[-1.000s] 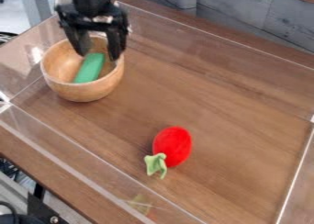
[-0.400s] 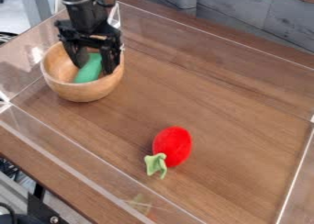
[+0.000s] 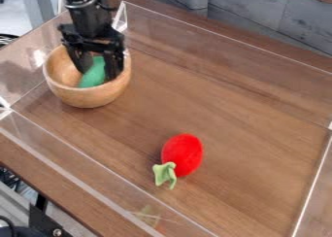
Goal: Remove the green stick from the brown bowl and put it on the table
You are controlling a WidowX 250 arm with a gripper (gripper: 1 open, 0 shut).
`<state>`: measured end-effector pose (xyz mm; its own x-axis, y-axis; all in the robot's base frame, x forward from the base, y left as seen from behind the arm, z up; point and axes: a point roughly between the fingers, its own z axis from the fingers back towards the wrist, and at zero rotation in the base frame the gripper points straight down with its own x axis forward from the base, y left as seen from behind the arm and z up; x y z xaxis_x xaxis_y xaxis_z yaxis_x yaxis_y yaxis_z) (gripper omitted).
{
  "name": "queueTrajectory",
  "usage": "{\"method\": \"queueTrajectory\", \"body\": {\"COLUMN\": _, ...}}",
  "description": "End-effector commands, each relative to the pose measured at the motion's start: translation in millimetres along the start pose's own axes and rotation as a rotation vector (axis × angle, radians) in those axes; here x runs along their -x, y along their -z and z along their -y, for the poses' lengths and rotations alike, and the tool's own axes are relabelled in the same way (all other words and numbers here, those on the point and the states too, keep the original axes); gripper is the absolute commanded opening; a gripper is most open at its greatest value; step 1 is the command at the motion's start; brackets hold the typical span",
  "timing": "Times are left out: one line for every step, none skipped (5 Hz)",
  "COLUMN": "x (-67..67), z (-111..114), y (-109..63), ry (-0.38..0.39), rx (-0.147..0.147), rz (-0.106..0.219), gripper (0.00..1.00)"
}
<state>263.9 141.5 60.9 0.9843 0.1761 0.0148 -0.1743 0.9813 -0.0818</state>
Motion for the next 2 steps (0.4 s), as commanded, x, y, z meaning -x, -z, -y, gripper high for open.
{"method": "queueTrajectory", "body": {"x": -16.2, "z": -14.6, "y": -15.4, "ry": -0.024, "rx": -0.017, "rz": 0.050, "gripper": 1.00}}
{"method": "queueTrajectory", "body": {"x": -14.9, "z": -14.4, "y": -18.7, "ry": -0.054, "rx": -0.018, "rz": 0.049, "gripper": 1.00}}
